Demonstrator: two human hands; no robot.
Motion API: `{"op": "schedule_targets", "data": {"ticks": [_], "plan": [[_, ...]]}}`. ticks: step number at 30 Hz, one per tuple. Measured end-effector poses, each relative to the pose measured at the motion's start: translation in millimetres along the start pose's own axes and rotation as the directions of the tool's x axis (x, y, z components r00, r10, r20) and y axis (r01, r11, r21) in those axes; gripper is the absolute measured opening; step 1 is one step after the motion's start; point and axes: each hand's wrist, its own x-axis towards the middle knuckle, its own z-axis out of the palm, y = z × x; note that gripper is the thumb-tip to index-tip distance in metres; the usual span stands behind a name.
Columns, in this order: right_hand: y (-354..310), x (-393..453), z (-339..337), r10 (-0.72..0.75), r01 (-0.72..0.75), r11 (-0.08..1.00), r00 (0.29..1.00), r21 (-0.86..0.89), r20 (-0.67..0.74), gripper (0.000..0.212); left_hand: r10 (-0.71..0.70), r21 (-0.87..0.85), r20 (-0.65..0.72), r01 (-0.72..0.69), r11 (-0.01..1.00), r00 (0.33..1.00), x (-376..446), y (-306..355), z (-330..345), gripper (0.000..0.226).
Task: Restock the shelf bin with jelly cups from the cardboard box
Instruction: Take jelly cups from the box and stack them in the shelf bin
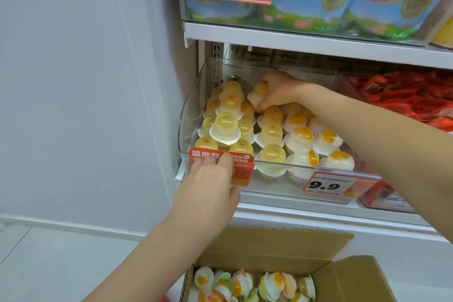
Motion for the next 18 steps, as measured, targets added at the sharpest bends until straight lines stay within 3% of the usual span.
{"op": "schedule_targets", "data": {"ticks": [9, 12, 15, 18], "plan": [[9.4, 10.1, 9.5, -0.062, 0.062, 0.998, 0.998, -0.030, 0.007, 0.079, 0.028, 0.028, -0.007, -0.027, 0.999, 1.000, -3.3, 1.6, 2.2, 0.033], [10.4, -3.1, 7.8, -0.050, 0.051, 0.998, 0.998, 0.038, -0.022, 0.081, 0.046, 0.038, -0.006, -0.046, 0.998, 0.999, -5.4, 1.1, 2.6, 0.034], [10.1, -41.3, 9.4, -0.041, 0.077, 0.981, 0.979, 0.178, -0.199, 0.060, 0.055, 0.068, -0.001, -0.055, 0.996, 0.998, -9.2, -0.2, 3.6, 0.037], [10.8, -105.0, 16.5, -0.107, 0.194, 0.971, 0.877, 0.141, -0.469, 0.032, 0.046, 0.143, 0.012, -0.048, 0.989, 0.999, -15.0, -0.7, 8.0, 0.040]]}}
